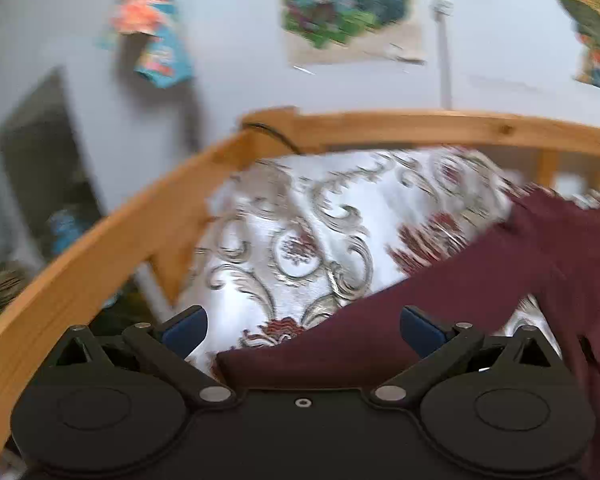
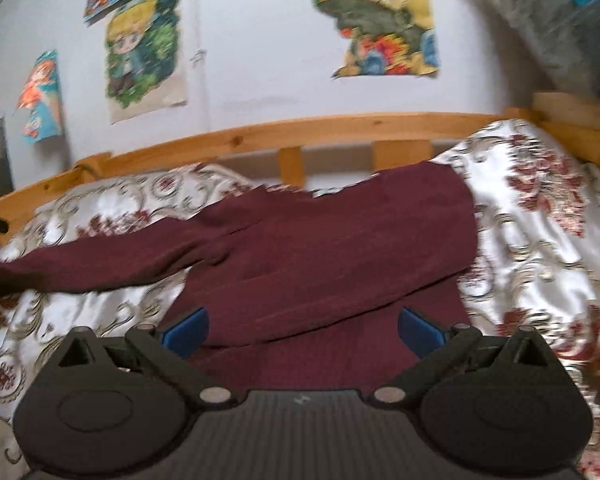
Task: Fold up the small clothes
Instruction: 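Grasp the other sleeve cuff with the left tool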
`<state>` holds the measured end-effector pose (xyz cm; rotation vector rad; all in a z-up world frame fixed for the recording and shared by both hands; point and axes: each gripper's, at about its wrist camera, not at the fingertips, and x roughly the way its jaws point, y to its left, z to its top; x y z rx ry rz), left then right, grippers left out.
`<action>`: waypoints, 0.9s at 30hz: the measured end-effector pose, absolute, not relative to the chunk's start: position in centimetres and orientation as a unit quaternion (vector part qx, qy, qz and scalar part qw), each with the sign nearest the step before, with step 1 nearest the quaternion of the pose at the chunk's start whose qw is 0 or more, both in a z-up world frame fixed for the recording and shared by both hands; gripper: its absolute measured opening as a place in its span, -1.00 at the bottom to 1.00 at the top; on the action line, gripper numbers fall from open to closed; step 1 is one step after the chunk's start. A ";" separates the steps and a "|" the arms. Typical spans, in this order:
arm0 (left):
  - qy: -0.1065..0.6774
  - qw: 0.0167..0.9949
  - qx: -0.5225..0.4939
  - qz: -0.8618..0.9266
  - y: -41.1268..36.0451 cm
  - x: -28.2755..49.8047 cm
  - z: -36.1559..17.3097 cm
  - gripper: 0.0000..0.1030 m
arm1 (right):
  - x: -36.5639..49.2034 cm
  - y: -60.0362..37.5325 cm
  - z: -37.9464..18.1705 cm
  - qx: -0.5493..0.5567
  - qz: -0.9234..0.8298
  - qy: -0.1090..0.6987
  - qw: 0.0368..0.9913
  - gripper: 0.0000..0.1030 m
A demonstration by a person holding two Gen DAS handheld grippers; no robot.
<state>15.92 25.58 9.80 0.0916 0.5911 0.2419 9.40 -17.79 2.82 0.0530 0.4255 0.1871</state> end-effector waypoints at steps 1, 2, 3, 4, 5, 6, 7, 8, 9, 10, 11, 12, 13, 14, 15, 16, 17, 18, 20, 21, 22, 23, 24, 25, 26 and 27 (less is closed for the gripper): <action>0.304 0.946 0.048 0.099 26.3 16.3 9.6 0.94 | 9.6 -17.2 2.7 0.020 0.100 0.214 0.972 1.00; 0.318 0.943 0.049 0.086 26.9 16.9 9.3 0.91 | 9.7 -16.7 2.5 0.013 0.107 0.217 0.970 1.00; 0.332 0.939 0.048 0.074 27.6 17.5 9.0 0.86 | 9.8 -16.2 2.4 0.008 0.111 0.219 0.969 1.00; 0.346 0.935 0.046 0.062 28.0 18.0 8.6 0.84 | 9.8 -15.8 2.2 -0.001 0.115 0.219 0.969 1.00; 0.359 0.931 0.045 0.052 28.3 18.5 8.2 0.82 | 9.9 -15.5 2.1 -0.005 0.120 0.221 0.968 1.00; 0.372 0.926 0.047 0.040 28.5 18.9 7.9 0.72 | 9.9 -15.4 2.0 -0.008 0.122 0.222 0.967 1.00; 0.385 0.921 0.053 0.029 28.6 19.4 7.6 0.64 | 9.9 -15.2 1.9 -0.009 0.123 0.223 0.967 1.00; 0.395 0.917 0.060 0.024 28.4 19.2 7.1 0.59 | 10.0 -15.1 1.9 -0.009 0.123 0.225 0.967 1.00; 0.410 0.910 0.067 0.021 28.4 19.7 6.7 0.44 | 10.0 -15.1 1.8 -0.009 0.122 0.226 0.966 1.00; 0.425 0.902 0.069 0.022 28.6 20.4 6.3 0.24 | 10.0 -15.2 1.7 -0.006 0.121 0.228 0.966 1.00; 0.439 0.896 0.067 0.025 28.8 21.0 6.0 0.18 | 9.9 -15.3 1.7 -0.005 0.120 0.229 0.966 1.00; 0.451 0.890 0.062 0.033 29.1 21.6 5.9 0.15 | 9.8 -15.4 1.6 -0.003 0.118 0.231 0.966 1.00; 0.455 0.888 0.060 0.038 29.3 22.1 5.8 0.22 | 9.8 -15.5 1.5 0.000 0.117 0.233 0.965 1.00; 0.454 0.888 0.063 0.041 29.5 22.5 5.8 0.31 | 9.9 -15.7 1.5 0.002 0.115 0.234 0.965 1.00; 0.453 0.888 0.071 0.046 29.6 22.9 5.8 0.55 | 9.8 -15.8 1.4 0.005 0.113 0.236 0.965 1.00; 0.454 0.886 0.078 0.045 29.7 23.3 5.8 0.65 | 9.8 -16.0 1.4 0.006 0.112 0.237 0.965 1.00; 0.458 0.884 0.087 0.040 29.6 23.7 5.7 0.64 | 9.8 -16.2 1.3 0.009 0.110 0.238 0.965 1.00; 0.463 0.880 0.098 0.033 29.5 24.0 5.6 0.60 | 9.8 -16.3 1.3 0.011 0.109 0.239 0.965 1.00; 0.475 0.872 0.113 0.020 29.1 24.5 5.5 0.33 | 9.7 -16.5 1.3 0.012 0.108 0.239 0.965 1.00; 0.482 0.869 0.115 0.014 29.0 24.5 5.6 -0.14 | 9.7 -16.6 1.4 0.012 0.108 0.238 0.965 1.00; 0.488 0.866 0.113 0.005 28.9 24.6 5.8 -0.64 | 9.6 -16.6 1.4 0.012 0.107 0.238 0.965 1.00; 0.493 0.863 0.109 -0.003 28.7 24.6 6.1 -0.82 | 9.6 -16.6 1.4 0.013 0.106 0.237 0.966 1.00; 0.497 0.860 0.113 -0.006 28.4 24.5 6.5 -0.90 | 9.6 -16.6 1.4 0.014 0.106 0.237 0.966 1.00; 0.499 0.859 0.119 -0.001 28.0 24.4 6.7 -0.92 | 9.6 -16.6 1.4 0.016 0.107 0.237 0.966 1.00; 0.501 0.857 0.122 0.009 27.6 24.4 7.1 -0.93 | 9.6 -16.7 1.4 0.018 0.106 0.236 0.966 1.00; 0.502 0.856 0.119 0.014 27.3 24.4 7.6 -0.94 | 9.6 -16.6 1.4 0.019 0.106 0.236 0.966 1.00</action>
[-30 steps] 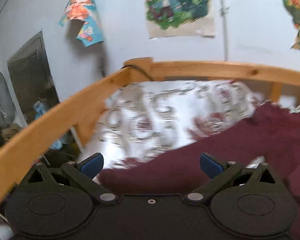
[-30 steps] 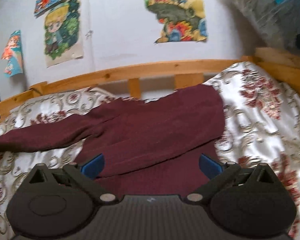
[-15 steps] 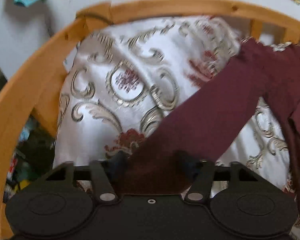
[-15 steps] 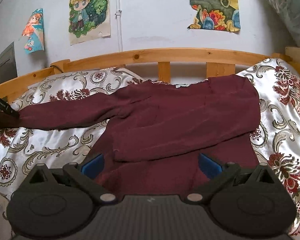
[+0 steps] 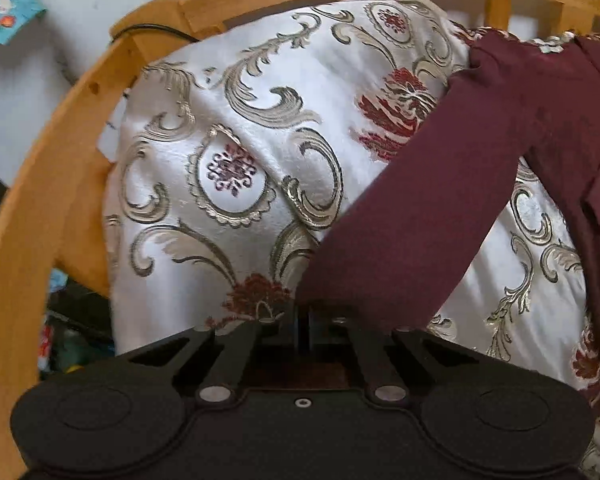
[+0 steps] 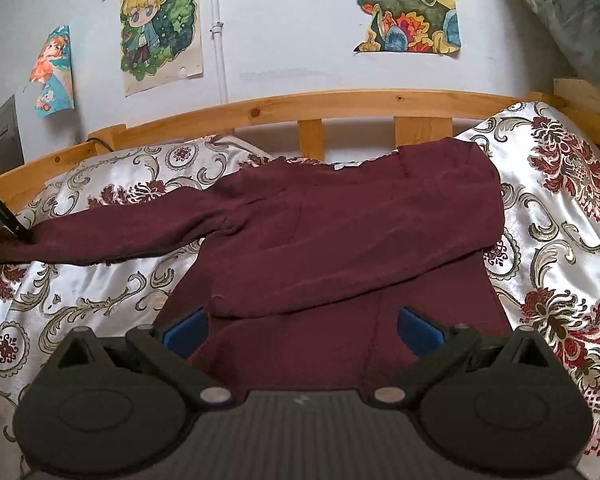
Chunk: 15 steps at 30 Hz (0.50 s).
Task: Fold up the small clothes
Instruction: 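Grasp the other sleeve cuff with the left tool, then lay the held sleeve across the shirt body and open the left tool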
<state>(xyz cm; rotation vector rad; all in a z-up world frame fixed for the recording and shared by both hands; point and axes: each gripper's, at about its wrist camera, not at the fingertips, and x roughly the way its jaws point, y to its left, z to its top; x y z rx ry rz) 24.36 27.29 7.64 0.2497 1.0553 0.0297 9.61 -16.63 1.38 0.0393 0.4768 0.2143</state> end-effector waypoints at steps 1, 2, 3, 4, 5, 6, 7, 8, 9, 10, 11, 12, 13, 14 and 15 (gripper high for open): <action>0.501 0.858 0.112 0.016 26.9 24.3 8.4 -0.95 | 9.6 -16.6 1.4 0.021 0.106 0.235 0.966 1.00; 0.497 0.861 0.106 0.015 26.6 24.2 9.1 -0.95 | 9.6 -16.5 1.3 0.022 0.107 0.235 0.966 1.00; 0.492 0.865 0.100 0.013 26.1 24.0 10.1 -0.95 | 9.6 -16.5 1.3 0.022 0.108 0.235 0.966 1.00; 0.488 0.868 0.090 0.011 25.5 23.9 10.9 -0.96 | 9.6 -16.5 1.4 0.023 0.110 0.235 0.966 1.00; 0.487 0.870 0.079 0.007 25.0 23.8 11.9 -0.96 | 9.6 -16.4 1.3 0.023 0.112 0.234 0.965 1.00; 0.485 0.872 0.068 0.002 24.3 23.6 12.8 -0.96 | 9.6 -16.4 1.3 0.022 0.116 0.234 0.965 1.00; 0.481 0.875 0.058 -0.007 23.4 23.5 13.9 -0.96 | 9.5 -16.4 1.3 0.021 0.120 0.234 0.965 1.00; 0.478 0.877 0.052 -0.022 22.2 23.2 14.9 -0.96 | 9.5 -16.4 1.3 0.020 0.125 0.234 0.964 1.00; 0.475 0.878 0.048 -0.038 21.0 23.1 15.8 -0.96 | 9.4 -16.4 1.3 0.018 0.130 0.233 0.964 1.00; 0.473 0.878 0.048 -0.058 19.6 23.0 16.7 -0.96 | 9.3 -16.4 1.3 0.017 0.133 0.232 0.963 1.00; 0.472 0.876 0.051 -0.079 18.1 22.9 17.5 -0.96 | 9.2 -16.4 1.3 0.018 0.135 0.231 0.963 1.00; 0.472 0.874 0.055 -0.098 16.5 22.9 18.2 -0.96 | 9.1 -16.4 1.3 0.020 0.137 0.230 0.963 1.00; 0.474 0.871 0.059 -0.118 14.7 23.0 18.7 -0.96 | 9.1 -16.6 1.4 0.025 0.139 0.229 0.963 1.00; 0.475 0.868 0.063 -0.134 13.2 22.9 19.0 -0.96 | 9.0 -16.7 1.4 0.030 0.143 0.228 0.963 1.00; 0.475 0.864 0.069 -0.151 11.6 23.0 19.3 -0.96 | 8.9 -16.9 1.5 0.034 0.147 0.227 0.962 1.00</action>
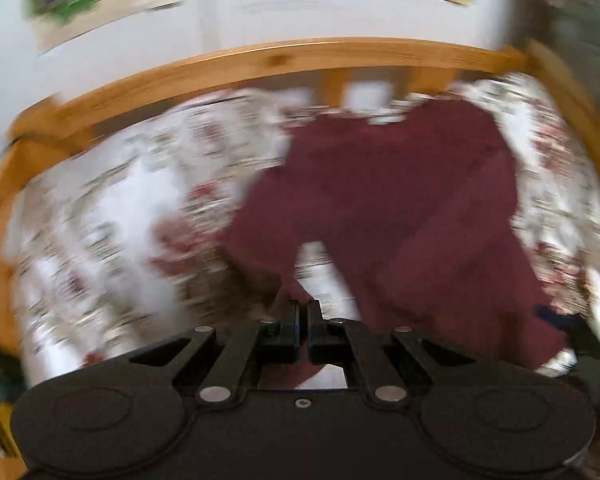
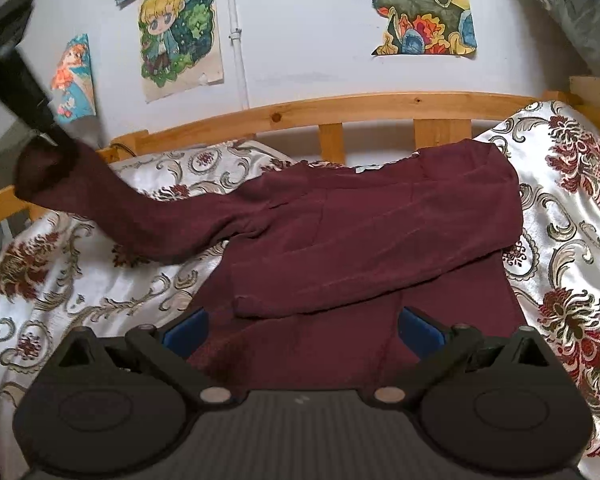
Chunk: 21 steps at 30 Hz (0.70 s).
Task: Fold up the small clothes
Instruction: 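Lay the held sleeve across the shirt body and open the left tool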
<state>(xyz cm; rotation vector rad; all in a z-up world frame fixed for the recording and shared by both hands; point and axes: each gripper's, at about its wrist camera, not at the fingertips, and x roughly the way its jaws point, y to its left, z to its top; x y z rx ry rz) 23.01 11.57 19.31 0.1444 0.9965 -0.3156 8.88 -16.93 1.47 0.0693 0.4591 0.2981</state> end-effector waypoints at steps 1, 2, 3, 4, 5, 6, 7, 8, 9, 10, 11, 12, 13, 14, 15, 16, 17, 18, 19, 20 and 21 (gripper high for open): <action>0.474 0.861 0.079 -0.167 9.7 23.1 19.5 -0.96 | 8.7 -17.2 1.5 0.037 0.153 0.225 0.962 1.00; 0.472 0.858 0.091 -0.183 7.8 23.1 19.5 -0.96 | 8.6 -17.4 1.6 0.039 0.156 0.223 0.961 1.00; 0.469 0.855 0.099 -0.200 6.1 23.1 19.4 -0.96 | 8.4 -17.8 1.6 0.040 0.159 0.223 0.961 1.00; 0.468 0.849 0.104 -0.220 4.0 23.4 19.1 -0.96 | 8.3 -18.2 1.7 0.041 0.162 0.224 0.960 1.00; 0.470 0.844 0.106 -0.234 2.2 23.5 18.6 -0.95 | 8.1 -18.5 1.7 0.041 0.166 0.225 0.959 1.00; 0.473 0.838 0.107 -0.250 0.4 23.8 18.1 -0.95 | 7.9 -18.8 1.7 0.041 0.168 0.225 0.959 1.00; 0.474 0.833 0.109 -0.264 -1.5 24.2 17.4 -0.95 | 7.7 -19.2 1.7 0.037 0.171 0.226 0.958 1.00; 0.473 0.829 0.113 -0.277 -3.4 24.6 16.6 -0.95 | 7.4 -19.5 1.7 0.033 0.173 0.227 0.958 1.00; 0.472 0.825 0.117 -0.286 -5.0 25.1 15.8 -0.95 | 7.1 -19.8 1.6 0.028 0.174 0.228 0.958 1.00; 0.472 0.822 0.123 -0.294 -7.0 25.6 14.8 -0.95 | 6.8 -20.2 1.6 0.022 0.174 0.230 0.957 1.00; 0.473 0.820 0.124 -0.299 -8.5 26.1 13.9 -0.95 | 6.6 -20.5 1.5 0.016 0.171 0.232 0.957 1.00; 0.473 0.818 0.123 -0.302 -10.0 26.7 12.9 -0.95 | 6.4 -20.7 1.3 0.012 0.169 0.235 0.957 1.00; 0.467 0.820 0.131 -0.303 -11.5 27.1 11.9 -0.95 | 6.2 -21.1 1.1 0.009 0.165 0.239 0.957 1.00; 0.458 0.825 0.141 -0.300 -12.8 27.7 10.6 -0.95 | 6.1 -21.3 0.8 0.008 0.161 0.242 0.957 1.00; 0.452 0.830 0.143 -0.295 -14.1 28.0 9.4 -0.95 | 6.1 -21.7 0.6 0.010 0.156 0.247 0.956 1.00; 0.446 0.834 0.145 -0.292 -14.9 28.2 8.5 -0.95 | 6.1 -22.0 0.3 0.014 0.151 0.252 0.956 1.00; 0.443 0.836 0.149 -0.287 -15.8 28.5 7.4 -0.95 | 6.1 -22.3 0.1 0.017 0.147 0.255 0.955 1.00; 0.440 0.838 0.149 -0.285 -16.4 28.7 6.4 -0.93 | 6.2 -22.6 -0.1 0.022 0.142 0.259 0.955 1.00; 0.437 0.841 0.150 -0.283 -16.8 28.9 5.6 -0.89 | 6.2 -22.9 -0.4 0.026 0.139 0.262 0.955 1.00; 0.437 0.841 0.147 -0.284 -17.1 29.1 4.9 -0.83 | 6.3 -23.0 -0.6 0.028 0.135 0.265 0.955 1.00; 0.441 0.839 0.140 -0.288 -17.1 29.3 4.4 -0.69 | 6.3 -23.2 -0.8 0.030 0.132 0.267 0.954 1.00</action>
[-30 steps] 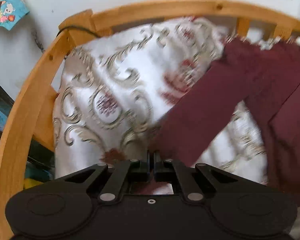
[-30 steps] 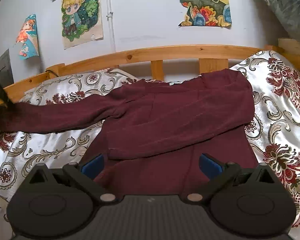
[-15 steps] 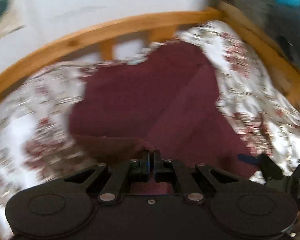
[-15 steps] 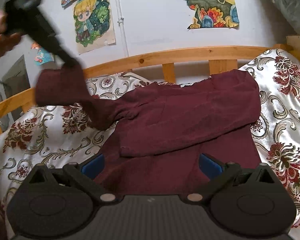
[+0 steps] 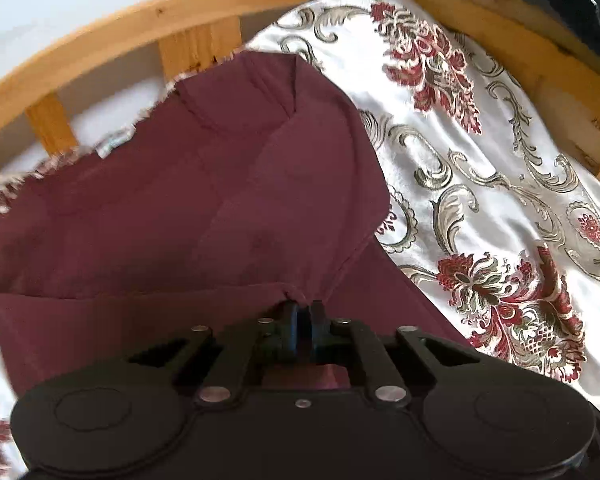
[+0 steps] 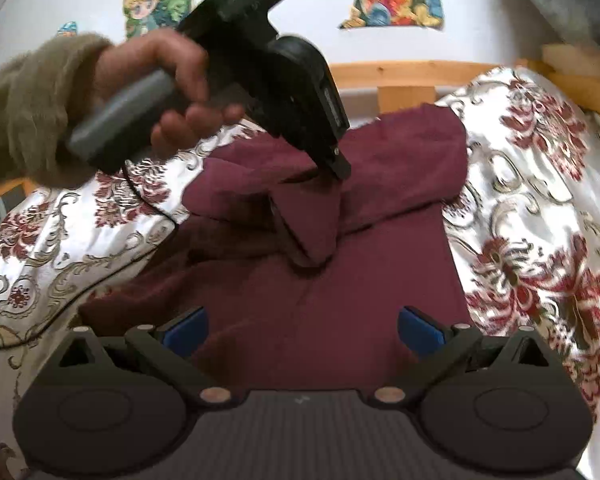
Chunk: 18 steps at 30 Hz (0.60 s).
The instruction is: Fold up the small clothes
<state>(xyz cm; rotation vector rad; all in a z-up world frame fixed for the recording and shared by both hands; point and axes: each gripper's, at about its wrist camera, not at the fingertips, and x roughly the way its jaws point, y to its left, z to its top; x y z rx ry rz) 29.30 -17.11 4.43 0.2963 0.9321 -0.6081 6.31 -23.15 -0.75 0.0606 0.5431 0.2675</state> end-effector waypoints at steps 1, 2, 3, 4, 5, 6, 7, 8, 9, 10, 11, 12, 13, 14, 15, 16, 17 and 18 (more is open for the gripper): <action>0.444 0.838 0.128 -0.289 -16.9 29.5 4.1 -0.58 | 6.5 -23.3 -0.9 0.032 0.130 0.271 0.953 1.00; 0.443 0.841 0.115 -0.290 -16.5 29.6 3.9 -0.53 | 6.6 -23.4 -1.0 0.034 0.129 0.274 0.952 1.00; 0.439 0.843 0.104 -0.293 -16.1 29.6 4.0 -0.36 | 6.8 -23.4 -1.2 0.035 0.129 0.276 0.952 1.00; 0.432 0.846 0.095 -0.298 -15.4 29.6 4.2 -0.17 | 7.0 -23.4 -1.2 0.035 0.129 0.278 0.951 1.00; 0.425 0.850 0.088 -0.299 -14.9 29.5 4.4 -0.10 | 7.3 -23.2 -1.3 0.035 0.128 0.280 0.951 1.00; 0.417 0.855 0.080 -0.297 -14.1 29.5 4.8 0.03 | 7.6 -23.2 -1.3 0.037 0.126 0.281 0.951 1.00; 0.408 0.861 0.069 -0.294 -13.0 29.4 5.4 0.11 | 7.9 -23.1 -1.3 0.040 0.123 0.281 0.951 1.00; 0.400 0.867 0.058 -0.292 -12.0 29.3 5.9 0.14 | 8.2 -23.0 -1.3 0.044 0.120 0.280 0.951 1.00; 0.390 0.873 0.049 -0.287 -10.8 29.1 6.3 0.20 | 8.6 -23.1 -1.3 0.049 0.114 0.279 0.952 1.00; 0.379 0.882 0.041 -0.277 -9.4 29.0 6.8 0.27 | 9.1 -23.2 -1.2 0.058 0.107 0.277 0.953 1.00; 0.368 0.890 0.036 -0.265 -8.0 28.8 7.1 0.31 | 9.6 -23.4 -1.1 0.066 0.103 0.275 0.953 1.00; 0.358 0.899 0.033 -0.251 -6.7 28.6 7.4 0.38 | 10.1 -23.7 -1.1 0.074 0.098 0.274 0.954 1.00; 0.347 0.908 0.032 -0.233 -5.2 28.5 7.5 0.44 | 10.7 -24.0 -1.0 0.084 0.091 0.273 0.954 1.00; 0.338 0.917 0.033 -0.211 -3.7 28.4 7.5 0.48 | 11.2 -24.2 -0.9 0.089 0.086 0.271 0.955 1.00; 0.331 0.925 0.035 -0.185 -2.3 28.4 7.4 0.59 | 11.7 -24.4 -0.9 0.096 0.080 0.269 0.955 0.98; 0.320 0.935 0.039 -0.147 -0.7 28.4 7.0 0.67 | 12.3 -24.7 -0.8 0.102 0.075 0.269 0.955 0.95; 0.310 0.942 0.045 -0.120 0.5 28.5 6.7 0.68 | 13.0 -24.9 -0.8 0.109 0.070 0.270 0.954 0.94; 0.304 0.946 0.053 -0.094 1.7 28.7 6.2 0.69 | 13.5 -25.1 -0.7 0.115 0.065 0.270 0.954 0.94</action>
